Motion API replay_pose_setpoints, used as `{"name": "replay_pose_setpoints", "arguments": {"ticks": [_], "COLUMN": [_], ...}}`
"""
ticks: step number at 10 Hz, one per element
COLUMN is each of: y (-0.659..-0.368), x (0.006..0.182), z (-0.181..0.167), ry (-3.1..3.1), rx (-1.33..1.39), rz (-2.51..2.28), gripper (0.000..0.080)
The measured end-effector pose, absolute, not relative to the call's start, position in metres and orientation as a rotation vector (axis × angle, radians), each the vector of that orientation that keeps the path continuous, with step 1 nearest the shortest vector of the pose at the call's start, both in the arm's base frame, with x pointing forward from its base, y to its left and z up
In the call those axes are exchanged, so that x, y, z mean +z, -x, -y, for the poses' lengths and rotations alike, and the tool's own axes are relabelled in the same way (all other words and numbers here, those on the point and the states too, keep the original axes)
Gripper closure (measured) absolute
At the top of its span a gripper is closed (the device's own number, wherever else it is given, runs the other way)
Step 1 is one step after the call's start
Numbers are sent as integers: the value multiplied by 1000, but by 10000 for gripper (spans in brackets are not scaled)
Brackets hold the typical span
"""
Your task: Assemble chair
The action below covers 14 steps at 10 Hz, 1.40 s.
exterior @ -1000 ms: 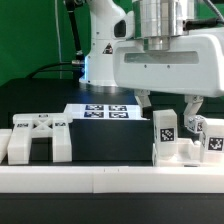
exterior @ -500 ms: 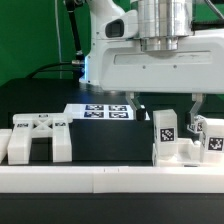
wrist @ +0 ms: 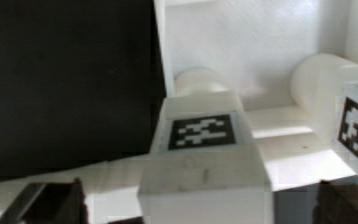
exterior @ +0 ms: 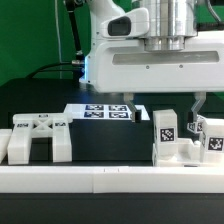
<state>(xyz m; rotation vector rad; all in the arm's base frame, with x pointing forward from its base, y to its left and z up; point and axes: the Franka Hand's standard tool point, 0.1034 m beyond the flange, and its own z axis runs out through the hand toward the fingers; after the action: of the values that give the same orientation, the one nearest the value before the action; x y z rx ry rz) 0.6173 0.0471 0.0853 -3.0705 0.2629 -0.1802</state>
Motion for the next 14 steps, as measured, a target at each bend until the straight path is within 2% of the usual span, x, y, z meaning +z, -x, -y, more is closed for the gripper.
{"name": "replay_pose_setpoints", "arguments": {"ticks": [2,3,4,14], "y": [-617,-617,-617,-616], "x": [85,85,85,84], "z": [-47,-47,-47,-56], "ry": [3064,3064,3056,2637], "rx": [-179,-179,-178,-120], "rz": [-314,-313,-362,-1516], "gripper": [413,413,510,509]}}
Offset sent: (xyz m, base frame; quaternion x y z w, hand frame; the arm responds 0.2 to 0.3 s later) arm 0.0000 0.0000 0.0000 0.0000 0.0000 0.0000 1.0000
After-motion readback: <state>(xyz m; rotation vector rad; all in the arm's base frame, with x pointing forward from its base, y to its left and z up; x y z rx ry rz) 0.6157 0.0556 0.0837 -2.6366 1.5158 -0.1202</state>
